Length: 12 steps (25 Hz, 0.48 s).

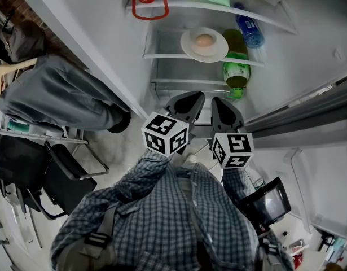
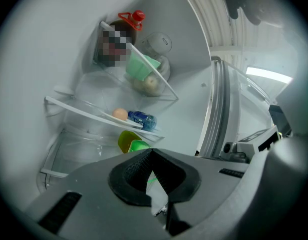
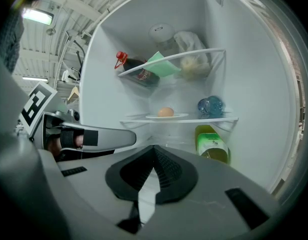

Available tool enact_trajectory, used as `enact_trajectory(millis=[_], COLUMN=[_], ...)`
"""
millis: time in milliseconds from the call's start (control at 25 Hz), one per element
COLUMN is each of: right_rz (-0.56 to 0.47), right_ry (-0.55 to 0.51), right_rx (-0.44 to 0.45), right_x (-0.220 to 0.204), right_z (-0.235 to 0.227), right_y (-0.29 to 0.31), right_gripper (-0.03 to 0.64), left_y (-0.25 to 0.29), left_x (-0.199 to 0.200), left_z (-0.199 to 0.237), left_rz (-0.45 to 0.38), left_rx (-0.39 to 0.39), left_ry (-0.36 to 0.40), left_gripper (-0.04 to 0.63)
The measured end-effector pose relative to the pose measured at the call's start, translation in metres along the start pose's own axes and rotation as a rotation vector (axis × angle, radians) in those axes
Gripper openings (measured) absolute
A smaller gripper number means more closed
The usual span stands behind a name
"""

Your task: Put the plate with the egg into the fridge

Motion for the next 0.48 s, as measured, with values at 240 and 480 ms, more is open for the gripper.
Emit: enact_trajectory(millis=[240, 480], right_rz=[0.002, -0.001], right_ry=[-0.002, -0.022], right_rx=[0.005, 0.014], right_x=[0.0011, 0.0076], right_z=[0.0000, -0.0020], right_y=[0.0016, 0.0051], right_gripper=[0.006, 0.006], left_y=[-0.0012, -0.0020], left_x=[0.0010, 0.0049], left_z=[0.0001, 0.0041], left_rz=[-0.002, -0.017], left_rx=[-0.001, 0.003], left_ry=[-0.003, -0.011], left_gripper=[0.006, 0.008])
Point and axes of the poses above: the fingertips, and each gripper's own axes: y forward along the fingers, z to its left, x out of its top, the point moved 10 cm from there along -y, backward along the fingers, and after that the axes turned 4 degrees about z, right-handed, at the moved point
